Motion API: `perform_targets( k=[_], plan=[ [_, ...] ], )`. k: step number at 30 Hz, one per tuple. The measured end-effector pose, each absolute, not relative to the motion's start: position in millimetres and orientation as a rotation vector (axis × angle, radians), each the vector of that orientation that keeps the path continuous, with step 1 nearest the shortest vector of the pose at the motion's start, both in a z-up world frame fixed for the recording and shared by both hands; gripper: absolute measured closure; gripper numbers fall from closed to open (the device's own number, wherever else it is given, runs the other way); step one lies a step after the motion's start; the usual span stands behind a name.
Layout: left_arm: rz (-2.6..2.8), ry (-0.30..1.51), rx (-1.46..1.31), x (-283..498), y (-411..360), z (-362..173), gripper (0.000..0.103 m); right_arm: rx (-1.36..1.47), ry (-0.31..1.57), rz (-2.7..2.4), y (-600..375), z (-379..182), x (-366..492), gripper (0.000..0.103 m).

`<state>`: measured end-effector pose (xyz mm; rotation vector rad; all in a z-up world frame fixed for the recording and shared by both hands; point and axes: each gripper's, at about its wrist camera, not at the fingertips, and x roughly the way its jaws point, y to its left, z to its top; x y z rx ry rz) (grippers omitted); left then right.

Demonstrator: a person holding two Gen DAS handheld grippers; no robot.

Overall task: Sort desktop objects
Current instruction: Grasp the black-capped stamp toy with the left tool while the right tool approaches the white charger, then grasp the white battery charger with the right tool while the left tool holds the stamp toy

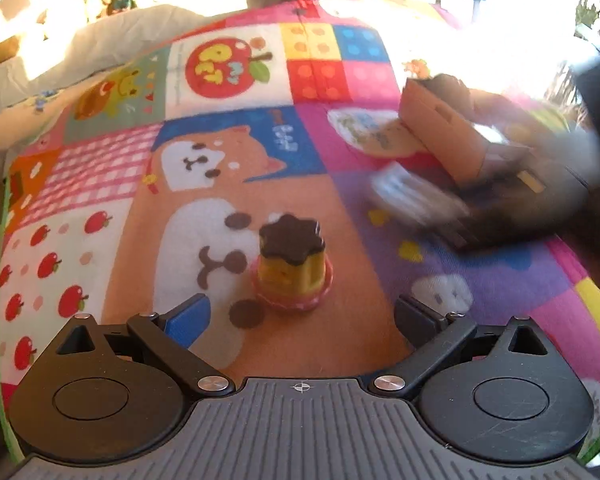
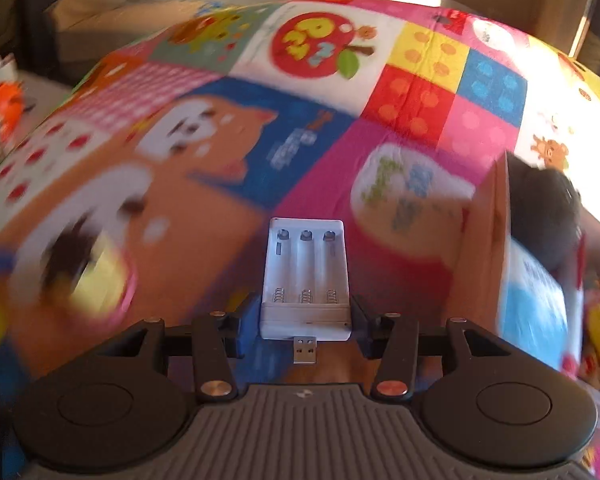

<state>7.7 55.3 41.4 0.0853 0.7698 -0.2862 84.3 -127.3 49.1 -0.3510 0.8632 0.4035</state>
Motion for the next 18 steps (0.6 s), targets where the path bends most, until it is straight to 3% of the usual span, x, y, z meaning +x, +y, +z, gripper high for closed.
perform_targets(
  k=[3, 4, 5, 7, 10, 13, 18],
  plan=[
    [-0.318, 0.752, 0.071, 8.9, 51.5, 44.9, 0.002, -0.407, 0.883, 0.461, -154.1, 52.4, 41.3, 0.055],
    [-0.326, 0.748, 0.072, 10.2, 48.4, 45.5, 0.002, -0.433, 0.867, 0.465, -163.8, 51.4, 27.0, 0.047],
    [-0.33, 0.744, 0.079, 11.5, 44.5, 45.6, 0.002, -0.464, 0.837, 0.448, -173.7, 50.9, 14.3, 0.032],
    [-0.334, 0.734, 0.1, 13.3, 35.3, 46.8, 0.002, -0.56, 0.774, 0.356, -189.2, 45.9, -4.1, 0.021],
    [-0.354, 0.714, 0.127, 12.5, 24.5, 49.6, 0.002, -0.662, 0.705, 0.194, -211.3, 38.5, -14.9, 0.021],
    [-0.355, 0.703, 0.156, 10.2, 18.0, 50.8, 0.002, -0.547, 0.712, 0.145, -234.6, 44.4, -13.2, 0.021],
    [-0.325, 0.699, 0.207, 4.1, 19.1, 46.4, 0.002, -0.268, 0.757, 0.254, -243.6, 49.5, -6.0, 0.005]
  ],
)
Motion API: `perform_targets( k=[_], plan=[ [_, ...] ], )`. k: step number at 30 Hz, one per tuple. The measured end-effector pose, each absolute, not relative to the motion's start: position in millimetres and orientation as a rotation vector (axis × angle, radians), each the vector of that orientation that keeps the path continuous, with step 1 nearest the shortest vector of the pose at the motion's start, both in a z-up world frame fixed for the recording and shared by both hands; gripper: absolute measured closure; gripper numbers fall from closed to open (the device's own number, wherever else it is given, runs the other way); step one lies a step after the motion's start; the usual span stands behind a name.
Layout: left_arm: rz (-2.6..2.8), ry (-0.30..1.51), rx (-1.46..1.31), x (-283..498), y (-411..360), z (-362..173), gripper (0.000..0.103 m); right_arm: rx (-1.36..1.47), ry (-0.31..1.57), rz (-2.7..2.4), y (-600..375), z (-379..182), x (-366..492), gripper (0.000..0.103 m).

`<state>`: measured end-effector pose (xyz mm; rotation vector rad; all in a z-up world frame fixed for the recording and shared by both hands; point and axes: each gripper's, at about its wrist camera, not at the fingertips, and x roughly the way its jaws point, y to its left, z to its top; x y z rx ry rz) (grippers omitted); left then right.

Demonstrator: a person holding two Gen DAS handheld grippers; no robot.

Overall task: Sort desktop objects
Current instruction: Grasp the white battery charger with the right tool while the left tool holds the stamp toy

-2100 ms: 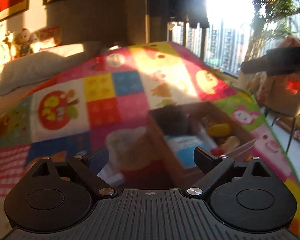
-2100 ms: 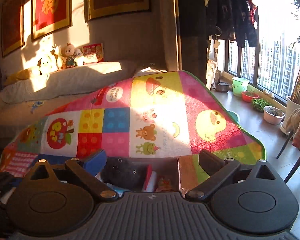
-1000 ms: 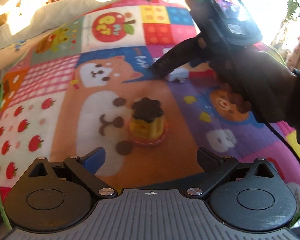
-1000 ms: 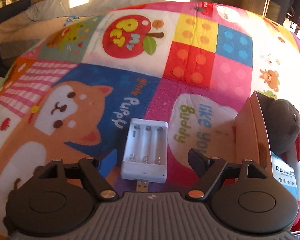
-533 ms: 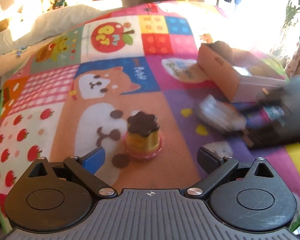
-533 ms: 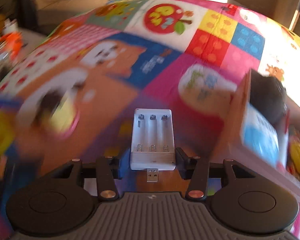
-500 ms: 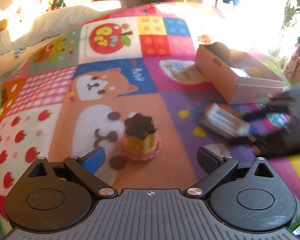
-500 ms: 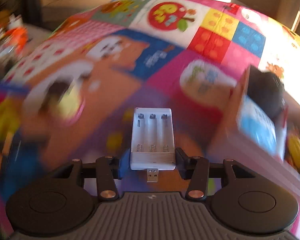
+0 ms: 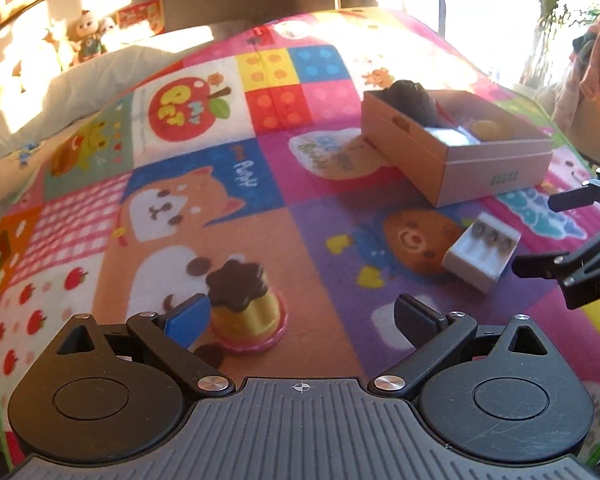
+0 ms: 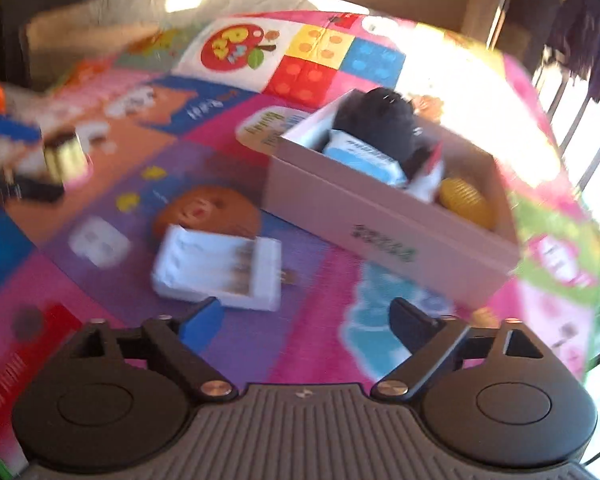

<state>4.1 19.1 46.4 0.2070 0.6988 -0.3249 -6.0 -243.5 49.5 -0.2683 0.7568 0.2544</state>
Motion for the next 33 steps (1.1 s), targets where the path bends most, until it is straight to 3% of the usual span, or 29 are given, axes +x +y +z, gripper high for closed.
perform_targets(
  k=[2, 14, 17, 21, 25, 30, 33],
  plan=[
    [-0.309, 0.712, 0.198, 4.0, 25.0, 44.5, 0.002, -0.177, 0.754, 0.263, -238.2, 46.0, -4.4, 0.0],
    [-0.256, 0.726, 0.128, 11.9, 53.2, 36.6, 0.002, -0.081, 0.828, 0.267, -210.3, 27.9, 21.3, 0.0],
    [-0.238, 0.717, 0.102, 17.5, 58.7, 33.8, 0.002, -0.103, 0.825, 0.257, -205.9, 26.4, 21.4, 0.01],
    [-0.248, 0.708, 0.075, 25.0, 61.4, 30.4, 0.003, -0.167, 0.809, 0.269, -198.9, 29.6, 15.5, 0.011],
    [-0.22, 0.734, 0.105, 35.5, 55.9, 22.5, 0.016, -0.18, 0.804, 0.268, -199.1, 30.3, 13.2, 0.011],
    [-0.22, 0.75, 0.105, 41.9, 54.1, 16.9, 0.02, -0.18, 0.804, 0.266, -198.8, 31.0, 11.8, 0.011],
    [-0.24, 0.742, 0.122, 41.5, 49.2, 18.6, 0.037, -0.188, 0.8, 0.272, -199.1, 31.1, 9.6, 0.011]
  ],
)
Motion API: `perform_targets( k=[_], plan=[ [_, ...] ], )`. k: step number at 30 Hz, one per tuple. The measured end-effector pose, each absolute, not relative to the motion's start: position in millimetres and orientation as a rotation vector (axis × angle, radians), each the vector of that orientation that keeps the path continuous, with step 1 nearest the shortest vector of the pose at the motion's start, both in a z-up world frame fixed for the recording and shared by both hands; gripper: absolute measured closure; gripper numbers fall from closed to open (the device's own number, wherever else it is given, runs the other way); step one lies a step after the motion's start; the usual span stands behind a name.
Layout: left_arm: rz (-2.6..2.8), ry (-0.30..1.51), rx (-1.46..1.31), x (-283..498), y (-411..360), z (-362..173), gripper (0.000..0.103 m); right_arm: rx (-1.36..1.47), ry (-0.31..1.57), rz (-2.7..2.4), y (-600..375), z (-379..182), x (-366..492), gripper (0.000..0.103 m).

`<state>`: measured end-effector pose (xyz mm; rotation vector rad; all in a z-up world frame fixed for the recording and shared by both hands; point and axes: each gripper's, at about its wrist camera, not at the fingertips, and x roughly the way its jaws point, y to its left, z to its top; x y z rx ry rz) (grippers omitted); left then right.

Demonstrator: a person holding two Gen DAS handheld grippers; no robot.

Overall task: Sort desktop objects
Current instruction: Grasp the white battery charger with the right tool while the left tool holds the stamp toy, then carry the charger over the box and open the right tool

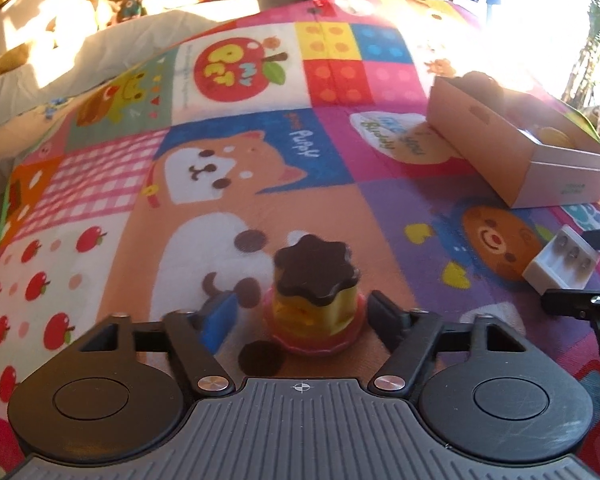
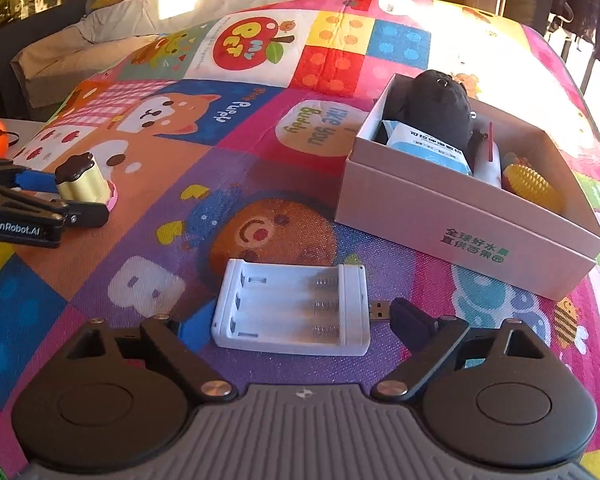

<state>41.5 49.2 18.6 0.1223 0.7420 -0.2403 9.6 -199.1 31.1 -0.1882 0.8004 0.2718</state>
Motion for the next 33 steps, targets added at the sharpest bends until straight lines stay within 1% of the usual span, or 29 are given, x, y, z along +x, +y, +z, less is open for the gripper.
perform_targets(
  k=[1, 9, 16, 22, 27, 33],
  plan=[
    [-0.25, 0.74, 0.13, 40.8, 47.1, 19.5, 0.042, -0.192, 0.798, 0.275, -199.3, 31.1, 8.9, 0.011],
    [-0.334, 0.737, 0.166, 22.4, 23.6, 31.6, 0.042, -0.209, 0.778, 0.296, -207.8, 36.8, -4.0, 0.012],
    [-0.583, 0.754, 0.19, -5.1, -26.7, 50.9, 0.042, -0.199, 0.774, 0.283, -244.3, 52.0, -26.2, 0.012],
    [-0.676, 0.672, 0.192, -11.3, -66.2, 73.6, 0.042, -0.171, 0.725, 0.205, -293.5, 83.4, -50.0, 0.012],
    [-0.671, 0.536, 0.18, -5.9, -76.9, 106.3, 0.042, -0.162, 0.6, 0.095, -331.7, 126.8, -63.7, 0.012],
    [-0.69, 0.444, 0.145, 17.2, -101.4, 127.1, 0.042, -0.125, 0.485, 0.03, -363.8, 166.1, -60.8, 0.012]
  ],
)
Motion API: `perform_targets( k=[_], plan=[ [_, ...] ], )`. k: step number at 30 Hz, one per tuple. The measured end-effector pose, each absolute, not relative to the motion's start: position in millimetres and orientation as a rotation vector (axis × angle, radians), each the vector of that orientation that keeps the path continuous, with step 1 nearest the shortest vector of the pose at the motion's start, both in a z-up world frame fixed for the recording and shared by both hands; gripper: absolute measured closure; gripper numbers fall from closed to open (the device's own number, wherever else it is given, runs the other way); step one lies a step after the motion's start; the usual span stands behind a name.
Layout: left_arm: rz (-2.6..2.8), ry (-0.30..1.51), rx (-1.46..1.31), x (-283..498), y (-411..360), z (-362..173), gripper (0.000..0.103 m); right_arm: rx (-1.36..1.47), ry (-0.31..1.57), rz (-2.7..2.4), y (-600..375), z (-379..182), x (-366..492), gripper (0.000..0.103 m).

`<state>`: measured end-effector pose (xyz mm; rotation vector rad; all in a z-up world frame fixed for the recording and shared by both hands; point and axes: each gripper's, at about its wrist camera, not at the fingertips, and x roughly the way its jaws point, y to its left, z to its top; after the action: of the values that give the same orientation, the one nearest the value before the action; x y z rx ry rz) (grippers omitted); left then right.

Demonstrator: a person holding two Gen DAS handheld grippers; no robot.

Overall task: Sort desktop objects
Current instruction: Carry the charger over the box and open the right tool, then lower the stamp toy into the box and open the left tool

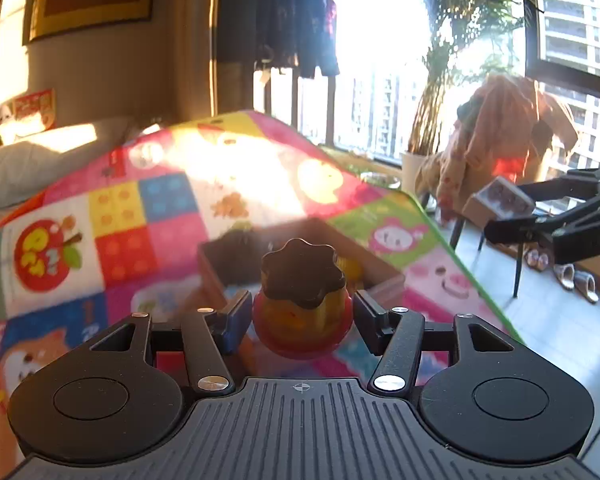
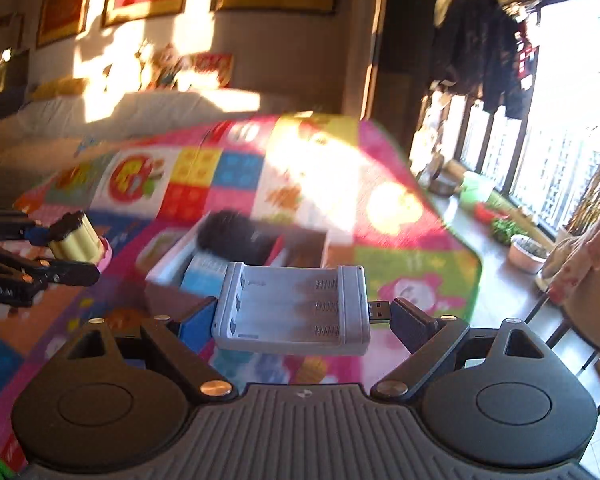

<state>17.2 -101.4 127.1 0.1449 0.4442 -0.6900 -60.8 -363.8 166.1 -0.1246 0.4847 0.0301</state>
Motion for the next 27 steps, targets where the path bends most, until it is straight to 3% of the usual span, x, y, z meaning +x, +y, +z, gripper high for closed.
perform_targets(
  k=[6, 8, 10, 11, 14, 19, 27],
  plan=[
    [-0.72, 0.418, 0.06, 60.2, -145.6, 135.7, 0.041, -0.118, 0.395, 0.014, -370.3, 205.4, -21.6, 0.012],
    [-0.683, 0.458, 0.075, 84.6, -163.0, 134.2, 0.028, -0.093, 0.38, 0.02, -368.6, 220.3, 4.8, 0.012],
    [-0.626, 0.521, 0.032, 102.3, -159.9, 127.5, 0.025, -0.078, 0.373, 0.024, -363.2, 228.6, 37.7, 0.01],
    [-0.613, 0.543, 0.024, 104.7, -152.8, 123.7, 0.018, -0.071, 0.395, 0.035, -360.7, 228.0, 58.1, 0.006],
    [-0.587, 0.553, 0.063, 94.5, -130.9, 111.1, 0.012, -0.013, 0.492, 0.024, -358.2, 212.4, 106.4, 0.005],
    [-0.559, 0.642, 0.111, 92.1, -114.9, 79.4, 0.011, 0.092, 0.596, 0.043, -374.1, 168.0, 120.9, 0.0],
    [-0.607, 0.72, 0.116, 98.8, -139.0, 50.6, 0.011, 0.247, 0.784, 0.031, -396.7, 103.4, 121.3, 0.0]
  ],
)
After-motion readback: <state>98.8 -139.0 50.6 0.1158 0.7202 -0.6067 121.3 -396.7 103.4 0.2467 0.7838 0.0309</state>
